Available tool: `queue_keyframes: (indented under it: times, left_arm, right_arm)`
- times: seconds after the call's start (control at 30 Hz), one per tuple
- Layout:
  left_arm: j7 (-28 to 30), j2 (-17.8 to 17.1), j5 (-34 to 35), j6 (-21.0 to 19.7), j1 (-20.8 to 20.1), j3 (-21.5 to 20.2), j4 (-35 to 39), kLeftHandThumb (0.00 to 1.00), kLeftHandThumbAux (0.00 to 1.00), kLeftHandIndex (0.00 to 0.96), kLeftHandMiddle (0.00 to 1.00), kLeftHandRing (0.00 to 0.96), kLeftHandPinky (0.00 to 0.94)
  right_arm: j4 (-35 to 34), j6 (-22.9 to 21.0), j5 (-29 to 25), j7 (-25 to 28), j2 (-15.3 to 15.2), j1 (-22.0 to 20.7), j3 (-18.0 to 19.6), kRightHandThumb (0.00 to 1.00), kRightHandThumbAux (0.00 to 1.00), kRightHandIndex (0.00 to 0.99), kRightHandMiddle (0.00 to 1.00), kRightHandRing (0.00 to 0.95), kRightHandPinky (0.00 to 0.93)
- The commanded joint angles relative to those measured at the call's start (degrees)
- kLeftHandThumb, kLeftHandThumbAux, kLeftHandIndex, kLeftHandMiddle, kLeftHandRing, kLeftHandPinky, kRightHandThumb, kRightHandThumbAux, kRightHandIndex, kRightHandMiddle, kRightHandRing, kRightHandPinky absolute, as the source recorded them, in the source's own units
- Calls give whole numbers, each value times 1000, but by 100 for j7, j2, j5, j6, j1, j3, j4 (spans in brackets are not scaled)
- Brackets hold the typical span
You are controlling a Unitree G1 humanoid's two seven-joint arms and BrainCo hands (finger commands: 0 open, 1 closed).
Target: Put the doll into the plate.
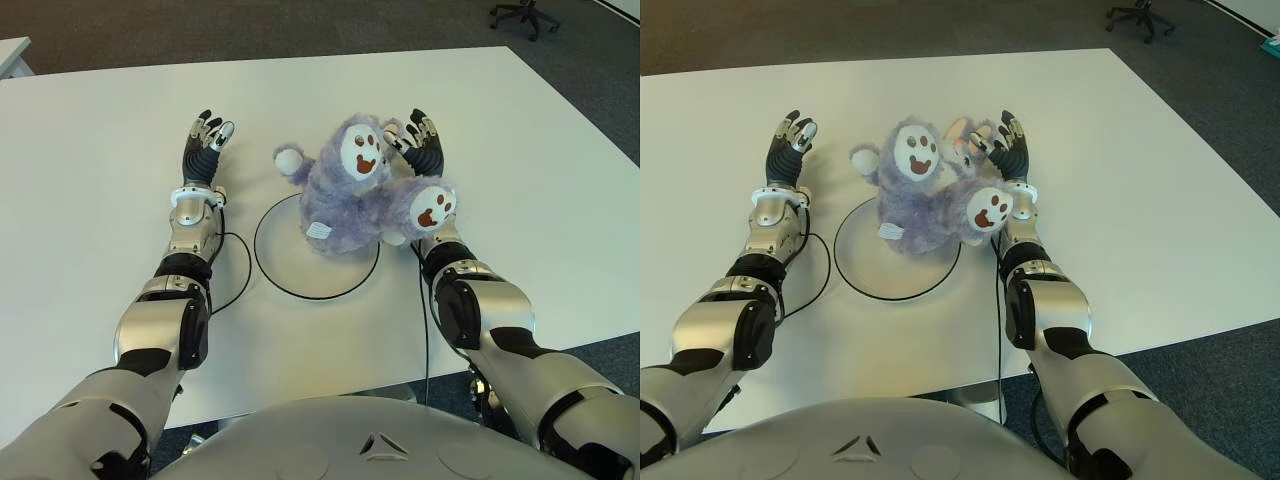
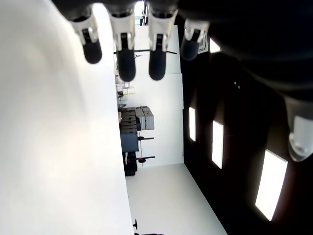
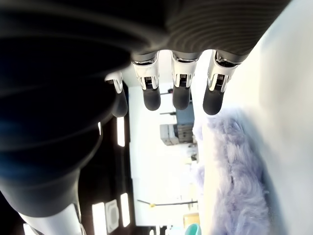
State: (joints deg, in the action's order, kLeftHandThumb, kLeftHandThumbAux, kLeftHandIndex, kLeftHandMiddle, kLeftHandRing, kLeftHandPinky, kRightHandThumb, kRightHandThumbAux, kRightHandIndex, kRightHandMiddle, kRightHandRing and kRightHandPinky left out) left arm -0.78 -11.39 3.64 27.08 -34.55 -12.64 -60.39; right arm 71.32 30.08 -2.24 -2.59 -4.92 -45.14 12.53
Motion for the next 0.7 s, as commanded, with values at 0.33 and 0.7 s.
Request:
queue_keyframes:
  times: [0.33,0.7]
  left_arm:
    - [-39,252,72,-102,362,-27,-365,0,439,26,178,147,64]
    - [-43,270,97,-129,392,-52,-423,0,446,29,182,145,46]
  right_arm:
    - [340,-341,14,-13,91,597,14,117,779,93,55,50,95]
    - [340,-344,-7,49,91,600,31,135,787,89,55,49,93]
